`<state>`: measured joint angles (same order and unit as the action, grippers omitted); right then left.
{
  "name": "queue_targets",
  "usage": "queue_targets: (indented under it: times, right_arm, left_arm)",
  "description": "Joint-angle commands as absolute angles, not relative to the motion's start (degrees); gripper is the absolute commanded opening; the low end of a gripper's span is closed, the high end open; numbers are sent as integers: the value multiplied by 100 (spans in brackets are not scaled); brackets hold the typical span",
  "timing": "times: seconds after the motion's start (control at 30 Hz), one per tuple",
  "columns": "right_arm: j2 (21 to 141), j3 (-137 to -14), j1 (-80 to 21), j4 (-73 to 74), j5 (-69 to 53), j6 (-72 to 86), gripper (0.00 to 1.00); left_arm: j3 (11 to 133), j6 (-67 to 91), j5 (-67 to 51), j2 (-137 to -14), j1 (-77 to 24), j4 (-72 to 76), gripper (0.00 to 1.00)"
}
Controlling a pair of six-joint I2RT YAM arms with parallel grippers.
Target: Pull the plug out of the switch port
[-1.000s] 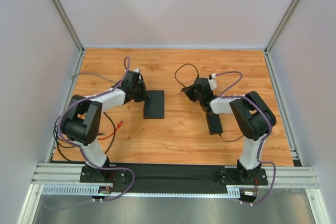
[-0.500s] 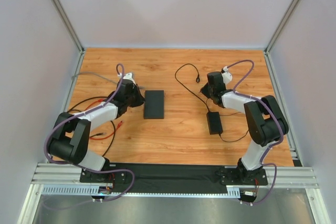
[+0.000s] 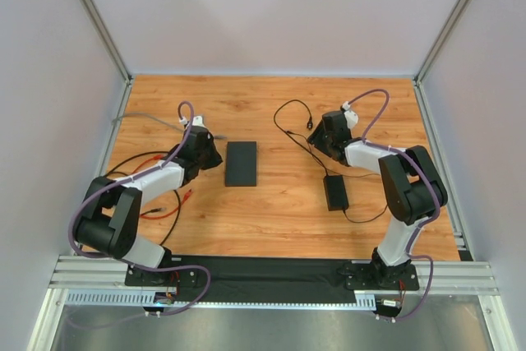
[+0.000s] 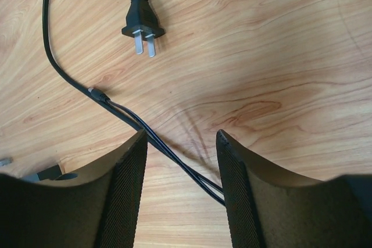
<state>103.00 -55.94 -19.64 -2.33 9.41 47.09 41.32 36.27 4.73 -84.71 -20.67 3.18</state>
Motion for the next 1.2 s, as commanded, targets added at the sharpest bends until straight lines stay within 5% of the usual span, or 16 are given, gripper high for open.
queue_targets:
  times: [0.0,0.1,0.57,1.17]
  right_arm:
    - [10178,-5792,-2188,-351,1001,4378,53]
    - [10090,-5915,-2600,-369,1212,3956,53]
    - [10108,-6091,-2900,-334,1266,3709,53]
    - [9221,-5098,-2294,-844,1546,4245,53]
  left_arm:
    - [4350,3849,808,-8499,-2101,185,13]
    - [4526,4796,1370,-8648,-2066,-700,0]
    - [4289,6126,1521,-8877,-3014,-1257,0]
    - [6126,5230,35,-10416,-3981,139,0]
